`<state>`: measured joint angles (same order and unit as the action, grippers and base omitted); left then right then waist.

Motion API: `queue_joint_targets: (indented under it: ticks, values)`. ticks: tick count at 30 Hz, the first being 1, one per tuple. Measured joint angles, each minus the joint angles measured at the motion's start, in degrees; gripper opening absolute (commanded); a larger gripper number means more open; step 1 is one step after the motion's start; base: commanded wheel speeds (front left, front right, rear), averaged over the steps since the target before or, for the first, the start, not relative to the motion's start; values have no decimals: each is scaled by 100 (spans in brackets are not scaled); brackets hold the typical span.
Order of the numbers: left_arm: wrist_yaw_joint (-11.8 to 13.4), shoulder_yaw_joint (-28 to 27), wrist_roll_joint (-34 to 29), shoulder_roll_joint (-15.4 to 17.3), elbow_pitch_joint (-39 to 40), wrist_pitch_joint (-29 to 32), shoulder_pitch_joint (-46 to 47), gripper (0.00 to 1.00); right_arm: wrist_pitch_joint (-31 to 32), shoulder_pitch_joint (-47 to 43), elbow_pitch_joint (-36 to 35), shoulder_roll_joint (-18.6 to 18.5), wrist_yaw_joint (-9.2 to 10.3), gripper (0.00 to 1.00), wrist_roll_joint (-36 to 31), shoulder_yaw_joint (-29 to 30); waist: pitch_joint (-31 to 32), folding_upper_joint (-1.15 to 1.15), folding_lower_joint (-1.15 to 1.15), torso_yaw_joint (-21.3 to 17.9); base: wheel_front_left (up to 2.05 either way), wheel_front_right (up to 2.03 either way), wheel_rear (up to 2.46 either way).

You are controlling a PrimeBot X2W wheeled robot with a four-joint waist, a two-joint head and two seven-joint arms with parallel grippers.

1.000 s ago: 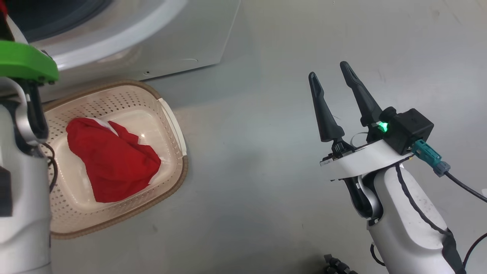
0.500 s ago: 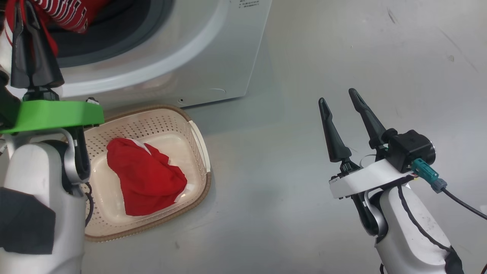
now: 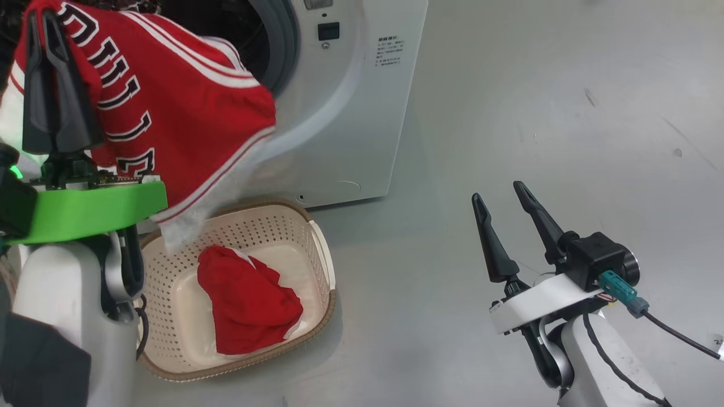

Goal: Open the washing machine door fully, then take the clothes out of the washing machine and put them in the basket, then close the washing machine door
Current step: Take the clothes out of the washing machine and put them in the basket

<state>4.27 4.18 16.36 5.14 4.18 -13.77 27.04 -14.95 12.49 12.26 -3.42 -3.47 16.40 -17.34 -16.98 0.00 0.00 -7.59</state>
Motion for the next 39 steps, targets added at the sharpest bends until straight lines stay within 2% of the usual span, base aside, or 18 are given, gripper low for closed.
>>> queue_joint_targets:
  ticks: [10, 20, 30, 39]
  values:
    - [8, 35, 29, -65, 336, -30, -820, 0, 0, -283, 11, 8, 0, 100, -44, -41, 509, 0, 0, 90, 0, 0, 0]
    - [125, 130, 261, -187, -40, 365, -1941, 0, 0, -344, -134, 14, -47, 100, -93, -73, 447, 0, 0, 96, 0, 0, 0]
    - [152, 156, 661, -240, -940, 538, -2236, 0, 0, -319, -310, 16, -59, 100, -148, -89, 98, 0, 0, 40, 0, 0, 0]
    - [181, 126, 999, -250, -1834, 671, -2025, 0, 0, -159, -519, 18, -98, 100, -149, -102, -411, 0, 0, -113, 0, 0, 0]
